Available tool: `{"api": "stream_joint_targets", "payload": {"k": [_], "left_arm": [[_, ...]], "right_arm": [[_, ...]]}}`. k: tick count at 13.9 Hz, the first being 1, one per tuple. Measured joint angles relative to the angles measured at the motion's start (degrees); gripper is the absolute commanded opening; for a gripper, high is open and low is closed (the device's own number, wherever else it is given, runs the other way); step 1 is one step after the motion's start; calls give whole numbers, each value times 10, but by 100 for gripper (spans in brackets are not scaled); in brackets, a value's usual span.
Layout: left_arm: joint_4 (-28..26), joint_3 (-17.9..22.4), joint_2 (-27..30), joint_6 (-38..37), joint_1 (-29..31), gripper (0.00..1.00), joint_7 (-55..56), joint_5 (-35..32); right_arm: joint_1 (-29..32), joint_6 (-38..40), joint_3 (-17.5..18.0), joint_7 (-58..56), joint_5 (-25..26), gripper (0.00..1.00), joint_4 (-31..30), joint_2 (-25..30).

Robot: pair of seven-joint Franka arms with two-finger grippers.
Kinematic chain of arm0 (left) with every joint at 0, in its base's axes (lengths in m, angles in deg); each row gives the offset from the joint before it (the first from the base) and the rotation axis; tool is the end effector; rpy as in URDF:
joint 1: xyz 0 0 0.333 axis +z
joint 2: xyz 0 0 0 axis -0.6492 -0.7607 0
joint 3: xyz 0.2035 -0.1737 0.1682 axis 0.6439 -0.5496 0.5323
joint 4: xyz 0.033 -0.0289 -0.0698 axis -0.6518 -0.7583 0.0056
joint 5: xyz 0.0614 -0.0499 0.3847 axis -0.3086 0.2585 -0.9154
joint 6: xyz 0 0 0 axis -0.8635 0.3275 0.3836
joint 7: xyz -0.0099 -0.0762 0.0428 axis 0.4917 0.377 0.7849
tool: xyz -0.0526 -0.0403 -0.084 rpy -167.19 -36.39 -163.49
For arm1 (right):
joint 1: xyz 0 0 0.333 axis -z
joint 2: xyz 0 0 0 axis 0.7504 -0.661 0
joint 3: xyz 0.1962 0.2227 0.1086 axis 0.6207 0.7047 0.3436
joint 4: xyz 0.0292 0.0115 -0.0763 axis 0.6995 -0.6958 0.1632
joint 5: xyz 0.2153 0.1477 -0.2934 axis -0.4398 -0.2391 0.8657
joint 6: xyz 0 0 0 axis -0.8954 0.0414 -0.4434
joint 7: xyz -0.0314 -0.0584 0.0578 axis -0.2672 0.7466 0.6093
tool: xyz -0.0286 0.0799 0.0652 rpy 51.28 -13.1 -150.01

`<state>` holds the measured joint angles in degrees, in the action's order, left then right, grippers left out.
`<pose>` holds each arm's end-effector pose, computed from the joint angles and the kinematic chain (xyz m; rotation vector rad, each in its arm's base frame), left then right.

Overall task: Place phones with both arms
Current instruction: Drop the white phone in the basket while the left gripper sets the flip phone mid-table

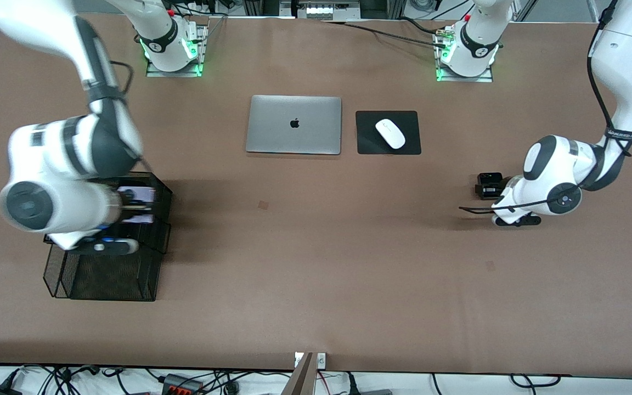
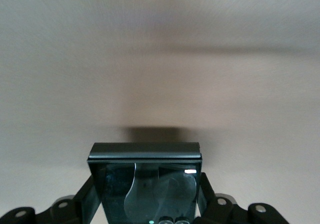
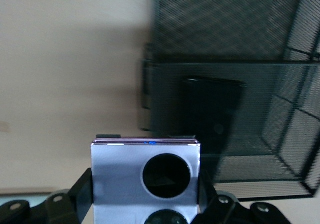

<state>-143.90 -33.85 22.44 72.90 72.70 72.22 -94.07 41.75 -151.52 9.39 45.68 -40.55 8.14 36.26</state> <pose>0.5720 0.0088 0.1884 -3.0213 -0.0634 0.6593 0.6821 0.0712 0.3868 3.0185 0.0112 -0.4634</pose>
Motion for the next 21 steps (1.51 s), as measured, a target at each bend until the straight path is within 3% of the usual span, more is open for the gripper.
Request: {"api": "stream_joint_targets", "payload": {"k": [3, 9, 10, 11, 12, 17, 21], "left_arm": [[88, -7, 5, -61, -69, 32, 0, 0], [219, -8, -28, -68, -275, 32, 65, 11], [240, -7, -47, -65, -300, 32, 91, 26], [265, -6, -70, -55, -327, 32, 118, 37], [289, -5, -95, -37, -353, 31, 150, 41], [338, -1, -198, 96, -439, 28, 232, 43], [346, -1, -221, 111, -448, 28, 231, 43]], "right_arm": [[67, 1, 0, -84, 0, 22, -22, -2], [123, -36, 1, -164, 0, 26, -41, -33], [123, -47, 1, -164, 0, 33, -41, -40], [123, -58, 1, -164, 0, 71, -42, -46], [123, -69, 1, -164, 0, 100, -43, -51], [125, -73, 7, -164, 0, 100, -29, -38], [105, -69, 17, -137, 0, 100, -24, 6]]}}
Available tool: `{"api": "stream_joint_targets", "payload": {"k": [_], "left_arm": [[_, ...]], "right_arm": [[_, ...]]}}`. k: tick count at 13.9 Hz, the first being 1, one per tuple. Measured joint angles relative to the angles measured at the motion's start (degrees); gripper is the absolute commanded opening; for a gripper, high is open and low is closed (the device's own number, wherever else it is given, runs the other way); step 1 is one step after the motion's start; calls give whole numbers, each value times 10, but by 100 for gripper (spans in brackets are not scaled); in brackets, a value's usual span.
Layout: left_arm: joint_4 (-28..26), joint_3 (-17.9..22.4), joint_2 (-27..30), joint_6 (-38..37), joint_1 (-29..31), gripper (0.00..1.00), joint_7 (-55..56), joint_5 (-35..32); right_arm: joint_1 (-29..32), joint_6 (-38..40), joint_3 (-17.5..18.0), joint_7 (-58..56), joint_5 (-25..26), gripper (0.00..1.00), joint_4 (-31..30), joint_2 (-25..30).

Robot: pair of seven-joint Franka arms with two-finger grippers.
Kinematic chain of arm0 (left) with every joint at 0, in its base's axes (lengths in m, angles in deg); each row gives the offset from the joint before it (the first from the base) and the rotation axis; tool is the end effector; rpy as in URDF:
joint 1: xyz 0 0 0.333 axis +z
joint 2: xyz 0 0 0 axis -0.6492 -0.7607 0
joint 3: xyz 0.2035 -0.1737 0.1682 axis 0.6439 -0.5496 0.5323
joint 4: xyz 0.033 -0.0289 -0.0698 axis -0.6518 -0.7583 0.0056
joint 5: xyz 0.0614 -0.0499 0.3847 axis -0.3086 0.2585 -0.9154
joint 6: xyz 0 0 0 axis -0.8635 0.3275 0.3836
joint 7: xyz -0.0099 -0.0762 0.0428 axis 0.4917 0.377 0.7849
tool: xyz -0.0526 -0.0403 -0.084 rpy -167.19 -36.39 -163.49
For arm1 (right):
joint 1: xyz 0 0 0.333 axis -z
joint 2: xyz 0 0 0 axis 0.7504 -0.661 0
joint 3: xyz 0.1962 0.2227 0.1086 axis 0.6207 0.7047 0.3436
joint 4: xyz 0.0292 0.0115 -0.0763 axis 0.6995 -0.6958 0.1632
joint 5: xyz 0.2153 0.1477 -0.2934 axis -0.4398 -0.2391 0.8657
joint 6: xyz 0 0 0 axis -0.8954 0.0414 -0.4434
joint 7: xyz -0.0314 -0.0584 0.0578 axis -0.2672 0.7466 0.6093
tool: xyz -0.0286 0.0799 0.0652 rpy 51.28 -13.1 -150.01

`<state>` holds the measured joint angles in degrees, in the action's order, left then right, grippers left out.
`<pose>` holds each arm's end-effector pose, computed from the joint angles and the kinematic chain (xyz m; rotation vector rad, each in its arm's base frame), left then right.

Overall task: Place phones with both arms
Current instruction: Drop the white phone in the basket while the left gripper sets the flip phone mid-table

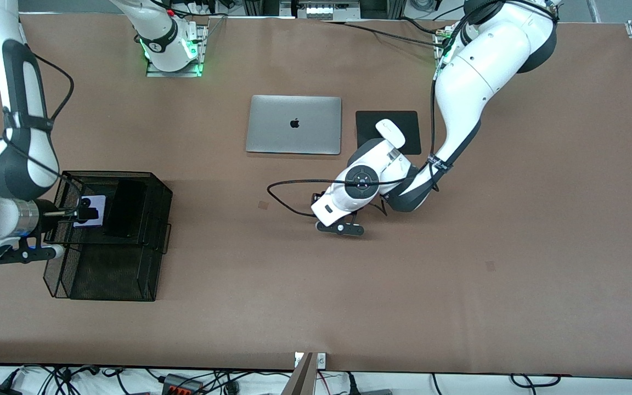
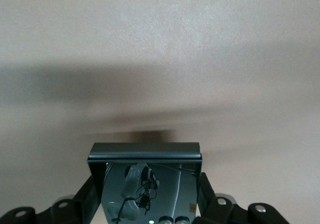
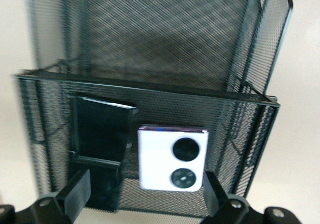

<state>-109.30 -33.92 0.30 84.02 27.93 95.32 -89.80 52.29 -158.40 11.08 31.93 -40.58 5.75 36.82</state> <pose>0.5868 -0.4492 0.1923 2.9574 -0.0950 -0.2366 0.6925 -0.0385 0.3816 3.1017 0.1454 -0.3531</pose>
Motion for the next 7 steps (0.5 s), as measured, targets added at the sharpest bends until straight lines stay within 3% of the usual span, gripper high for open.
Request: {"api": "stream_joint_targets", "payload": {"k": [3, 4, 5, 7], "left_arm": [[0, 0, -10, 20, -20, 32, 1, 0], [1, 0, -11, 21, -25, 74, 1, 0], [2, 0, -11, 22, -28, 100, 1, 0], [2, 0, -11, 23, -32, 100, 1, 0]], "right_arm": [[-44, -2, 6, 63, -15, 100, 0, 16], [-61, -10, 7, 83, -26, 100, 0, 15], [-77, -23, 8, 103, -34, 100, -1, 14], [-101, -54, 8, 126, -38, 100, -2, 11]]}}
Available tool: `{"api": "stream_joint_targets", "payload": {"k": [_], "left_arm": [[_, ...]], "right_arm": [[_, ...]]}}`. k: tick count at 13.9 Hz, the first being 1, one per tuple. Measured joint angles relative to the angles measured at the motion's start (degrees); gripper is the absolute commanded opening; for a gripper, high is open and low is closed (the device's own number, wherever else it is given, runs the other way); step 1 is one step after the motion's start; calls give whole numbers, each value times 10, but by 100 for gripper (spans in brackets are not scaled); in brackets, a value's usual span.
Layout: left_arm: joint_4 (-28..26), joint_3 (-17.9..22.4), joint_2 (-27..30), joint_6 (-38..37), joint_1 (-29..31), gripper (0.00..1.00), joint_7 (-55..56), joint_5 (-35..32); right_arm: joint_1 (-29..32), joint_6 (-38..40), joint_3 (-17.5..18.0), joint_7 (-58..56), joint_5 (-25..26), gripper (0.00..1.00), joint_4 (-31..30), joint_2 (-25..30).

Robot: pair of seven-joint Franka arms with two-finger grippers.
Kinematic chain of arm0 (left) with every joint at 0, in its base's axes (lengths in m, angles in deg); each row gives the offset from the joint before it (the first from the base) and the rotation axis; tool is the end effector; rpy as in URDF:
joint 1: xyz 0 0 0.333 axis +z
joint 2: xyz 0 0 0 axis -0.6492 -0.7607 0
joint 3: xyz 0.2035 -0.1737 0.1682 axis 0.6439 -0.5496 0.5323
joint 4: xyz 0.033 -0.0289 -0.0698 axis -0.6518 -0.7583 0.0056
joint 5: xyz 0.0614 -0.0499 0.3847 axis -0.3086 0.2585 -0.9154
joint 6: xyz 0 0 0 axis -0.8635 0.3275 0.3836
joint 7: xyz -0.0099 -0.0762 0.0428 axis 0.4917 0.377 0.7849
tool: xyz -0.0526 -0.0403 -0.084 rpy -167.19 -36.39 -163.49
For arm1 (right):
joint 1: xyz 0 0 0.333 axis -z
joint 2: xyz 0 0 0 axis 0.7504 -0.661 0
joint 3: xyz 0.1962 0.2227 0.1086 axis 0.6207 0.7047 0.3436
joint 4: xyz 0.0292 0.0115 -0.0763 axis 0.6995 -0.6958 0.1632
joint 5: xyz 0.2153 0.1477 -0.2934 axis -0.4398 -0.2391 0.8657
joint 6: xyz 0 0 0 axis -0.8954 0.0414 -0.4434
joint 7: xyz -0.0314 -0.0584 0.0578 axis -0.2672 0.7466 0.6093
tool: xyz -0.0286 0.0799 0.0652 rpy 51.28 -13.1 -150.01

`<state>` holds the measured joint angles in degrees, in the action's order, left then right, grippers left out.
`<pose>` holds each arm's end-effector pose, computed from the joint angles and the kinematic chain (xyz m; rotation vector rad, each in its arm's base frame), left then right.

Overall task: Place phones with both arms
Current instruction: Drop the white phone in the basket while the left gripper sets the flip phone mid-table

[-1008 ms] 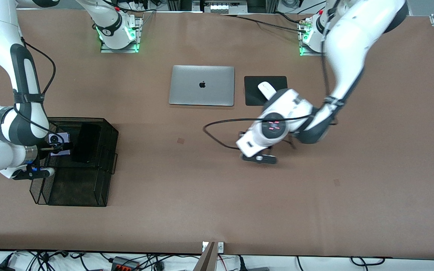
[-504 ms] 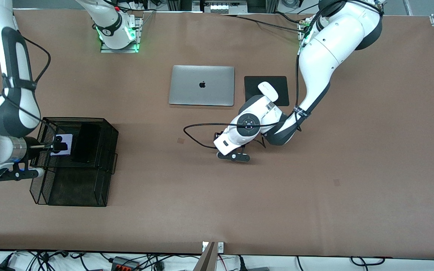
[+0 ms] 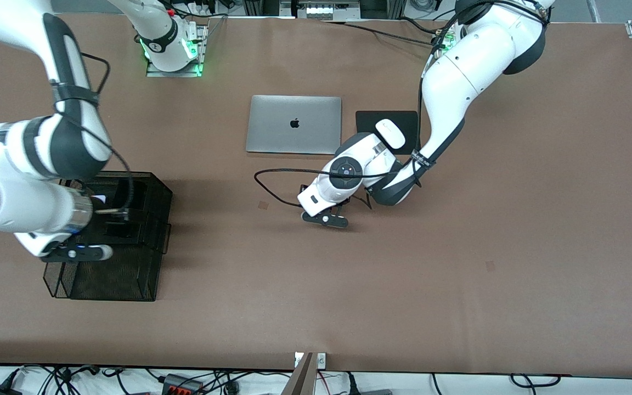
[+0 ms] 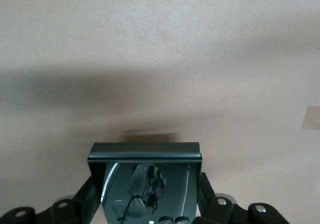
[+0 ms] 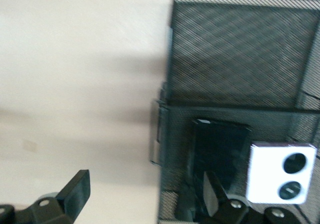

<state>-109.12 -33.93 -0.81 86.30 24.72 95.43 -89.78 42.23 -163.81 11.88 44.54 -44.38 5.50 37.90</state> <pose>0.5625 -0.4831 0.1840 2.9349 -0.1619 -0.2248 0.6961 0.0982 0.3993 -3.1135 -0.0713 0.1846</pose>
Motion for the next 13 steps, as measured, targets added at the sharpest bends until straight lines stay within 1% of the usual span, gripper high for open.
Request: {"api": "stream_joint_targets", "payload": {"k": [3, 4, 7, 10, 13], "left_arm": [[12, 0, 7, -1, 2, 100, 0, 0], [17, 2, 15, -11, 6, 100, 0, -1], [29, 13, 67, -102, 38, 100, -2, -7], [31, 14, 129, -187, 86, 100, -17, -50], [32, 14, 183, -262, 112, 100, -91, -63]], "right_arm": [[-19, -30, 0, 11, 0, 100, -4, -7], [-20, -33, 0, 11, 0, 100, -4, -10], [-21, -38, -1, 10, 0, 100, -4, -22], [-39, -45, 0, 10, 2, 100, -4, -24], [-81, -73, 2, 26, 2, 100, -5, -28]]}}
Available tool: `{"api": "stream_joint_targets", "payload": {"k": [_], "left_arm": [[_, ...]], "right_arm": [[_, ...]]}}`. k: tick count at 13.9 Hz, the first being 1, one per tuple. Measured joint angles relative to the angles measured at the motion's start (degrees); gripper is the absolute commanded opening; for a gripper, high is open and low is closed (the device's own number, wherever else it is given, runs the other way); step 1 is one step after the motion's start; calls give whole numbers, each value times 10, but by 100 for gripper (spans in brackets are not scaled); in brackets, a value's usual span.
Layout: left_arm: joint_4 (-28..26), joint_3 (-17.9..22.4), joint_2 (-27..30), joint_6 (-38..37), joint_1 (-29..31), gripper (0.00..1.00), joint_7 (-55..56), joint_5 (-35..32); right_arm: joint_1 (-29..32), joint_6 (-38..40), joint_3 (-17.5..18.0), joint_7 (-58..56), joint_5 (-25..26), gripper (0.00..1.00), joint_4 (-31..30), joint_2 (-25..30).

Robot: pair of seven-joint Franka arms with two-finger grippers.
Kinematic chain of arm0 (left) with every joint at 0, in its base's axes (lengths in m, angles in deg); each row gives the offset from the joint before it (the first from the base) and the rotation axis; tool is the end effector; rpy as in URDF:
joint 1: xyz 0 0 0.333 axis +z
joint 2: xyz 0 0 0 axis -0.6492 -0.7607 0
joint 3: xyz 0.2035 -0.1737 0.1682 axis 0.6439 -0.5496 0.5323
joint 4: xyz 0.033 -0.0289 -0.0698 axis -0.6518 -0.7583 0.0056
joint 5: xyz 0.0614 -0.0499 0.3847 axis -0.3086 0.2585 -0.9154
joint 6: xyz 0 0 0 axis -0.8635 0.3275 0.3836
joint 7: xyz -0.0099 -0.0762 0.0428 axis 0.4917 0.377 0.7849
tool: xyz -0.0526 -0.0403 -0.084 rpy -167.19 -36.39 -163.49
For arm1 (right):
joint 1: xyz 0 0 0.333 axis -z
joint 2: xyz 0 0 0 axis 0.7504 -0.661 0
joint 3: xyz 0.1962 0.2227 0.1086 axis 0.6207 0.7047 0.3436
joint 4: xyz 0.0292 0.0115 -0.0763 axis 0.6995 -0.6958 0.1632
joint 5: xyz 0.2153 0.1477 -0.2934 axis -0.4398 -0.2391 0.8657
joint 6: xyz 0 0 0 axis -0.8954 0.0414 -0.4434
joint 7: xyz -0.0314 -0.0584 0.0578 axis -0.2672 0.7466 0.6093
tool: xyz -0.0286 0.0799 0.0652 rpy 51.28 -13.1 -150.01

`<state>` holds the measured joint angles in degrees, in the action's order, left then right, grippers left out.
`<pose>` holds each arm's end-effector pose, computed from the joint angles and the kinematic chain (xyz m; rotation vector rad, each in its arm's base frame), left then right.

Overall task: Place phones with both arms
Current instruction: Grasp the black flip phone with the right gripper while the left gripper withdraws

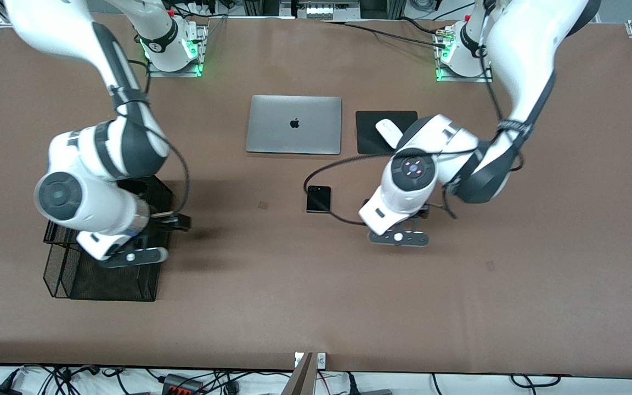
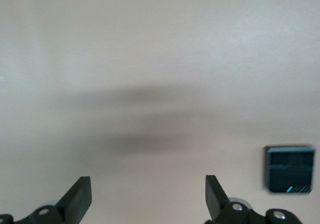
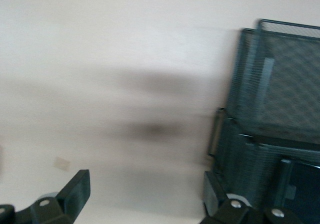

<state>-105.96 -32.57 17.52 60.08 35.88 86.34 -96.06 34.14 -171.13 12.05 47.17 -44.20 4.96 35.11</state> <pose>0.6446 -0.3184 0.3795 -3.0267 0.1714 0.1028 0.6900 0.2005 0.3704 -3.1082 -0.2204 0.0805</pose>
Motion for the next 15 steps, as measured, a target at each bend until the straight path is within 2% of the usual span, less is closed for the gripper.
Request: {"api": "stream_joint_targets", "payload": {"k": [4, 5, 7, 9, 12, 13, 15], "left_arm": [[1, 0, 79, -65, 71, 100, -135, 3], [2, 0, 93, -74, 88, 100, -162, 15], [2, 7, 121, -86, 123, 100, -212, 83], [-5, 74, 165, -101, 127, 100, -279, 161], [-72, 222, 254, -110, 78, 100, -359, 220], [-106, 253, 287, -104, 65, 100, -363, 224], [-172, 279, 348, -55, 53, 100, -363, 224]], "right_arm": [[-99, -69, 2, 79, 1, 100, -8, -39], [-121, -79, 1, 107, 1, 100, -8, -54], [-152, -106, 1, 143, 1, 100, -8, -80], [-184, -141, 2, 184, 1, 100, -8, -104], [-239, -189, 0, 270, 3, 100, -8, -136], [-248, -199, -2, 289, 3, 100, -8, -142], [-259, -214, -2, 315, 3, 100, -7, -150]]}}
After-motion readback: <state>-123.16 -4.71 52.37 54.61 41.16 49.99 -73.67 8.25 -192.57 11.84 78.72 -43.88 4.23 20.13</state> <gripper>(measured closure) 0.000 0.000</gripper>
